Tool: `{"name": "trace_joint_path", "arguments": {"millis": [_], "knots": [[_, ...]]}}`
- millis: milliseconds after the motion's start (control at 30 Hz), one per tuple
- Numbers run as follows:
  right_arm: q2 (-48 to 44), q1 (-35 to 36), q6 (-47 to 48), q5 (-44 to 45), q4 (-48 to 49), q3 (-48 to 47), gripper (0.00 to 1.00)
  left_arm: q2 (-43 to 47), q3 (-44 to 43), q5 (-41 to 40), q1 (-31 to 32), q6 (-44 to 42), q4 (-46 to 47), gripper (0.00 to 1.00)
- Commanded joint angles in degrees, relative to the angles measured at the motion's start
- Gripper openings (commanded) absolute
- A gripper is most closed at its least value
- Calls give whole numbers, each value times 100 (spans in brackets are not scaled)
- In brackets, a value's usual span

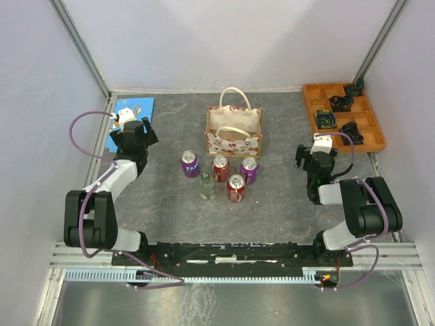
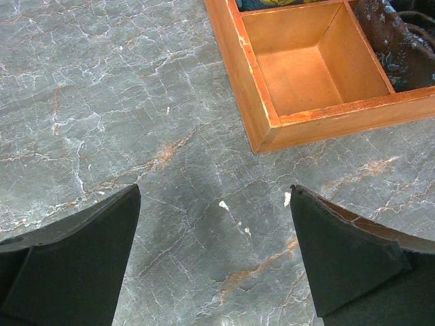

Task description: Take the beverage out of the canvas bag

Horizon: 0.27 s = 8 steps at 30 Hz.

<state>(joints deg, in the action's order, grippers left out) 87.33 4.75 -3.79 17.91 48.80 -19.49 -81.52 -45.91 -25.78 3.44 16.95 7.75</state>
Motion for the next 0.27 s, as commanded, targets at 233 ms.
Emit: {"name": "trace_joint_path", "arguments": {"millis": [233], "knots": [[-71, -19, -42, 37, 180, -93, 99, 490, 253, 5, -39, -335, 632, 99]]}}
